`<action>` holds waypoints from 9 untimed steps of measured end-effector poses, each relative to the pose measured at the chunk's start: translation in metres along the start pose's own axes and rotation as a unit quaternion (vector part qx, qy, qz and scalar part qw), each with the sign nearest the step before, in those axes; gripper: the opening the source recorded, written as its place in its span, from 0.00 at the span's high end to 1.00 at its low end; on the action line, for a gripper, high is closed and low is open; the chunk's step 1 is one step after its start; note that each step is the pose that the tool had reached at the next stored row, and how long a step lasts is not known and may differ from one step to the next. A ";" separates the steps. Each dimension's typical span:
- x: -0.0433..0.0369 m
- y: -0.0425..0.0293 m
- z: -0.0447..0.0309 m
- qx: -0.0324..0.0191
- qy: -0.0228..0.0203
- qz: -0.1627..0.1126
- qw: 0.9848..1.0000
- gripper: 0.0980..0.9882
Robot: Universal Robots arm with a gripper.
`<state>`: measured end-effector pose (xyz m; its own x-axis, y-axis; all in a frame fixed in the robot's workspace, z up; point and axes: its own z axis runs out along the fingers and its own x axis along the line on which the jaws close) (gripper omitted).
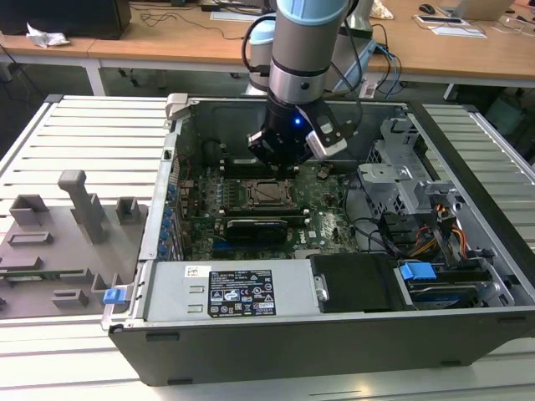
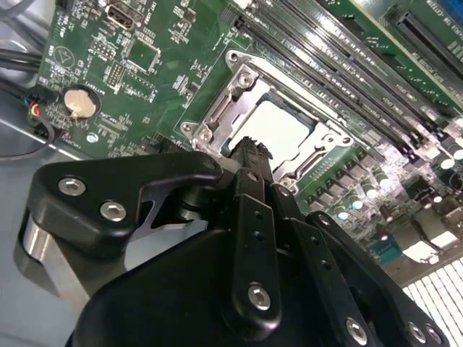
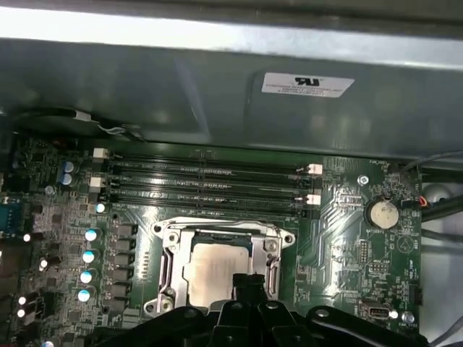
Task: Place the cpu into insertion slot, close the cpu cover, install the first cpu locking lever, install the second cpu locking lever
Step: 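Install the second cpu locking lever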
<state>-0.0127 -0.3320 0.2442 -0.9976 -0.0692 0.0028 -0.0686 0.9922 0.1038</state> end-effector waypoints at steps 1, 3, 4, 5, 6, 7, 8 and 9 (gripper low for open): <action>0.0000 0.0001 -0.0015 0.000 0.000 0.000 1.000 0.99; 0.0000 -0.0014 -0.0026 0.000 0.000 0.000 1.000 0.99; 0.0002 -0.0033 -0.0029 0.000 0.000 0.000 1.000 0.99; 0.0004 -0.0055 -0.0031 0.000 0.000 0.000 1.000 0.99; 0.0008 -0.0118 -0.0037 0.000 0.000 0.000 1.000 0.99; 0.0013 -0.0192 -0.0045 0.000 0.000 0.000 1.000 0.99; 0.0017 -0.0239 -0.0045 0.000 0.001 0.000 1.000 0.99; 0.0018 -0.0262 -0.0041 0.000 0.002 0.000 1.000 0.99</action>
<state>-0.0126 -0.3585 0.2455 -0.9976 -0.0694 0.0062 -0.0684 0.9922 0.1043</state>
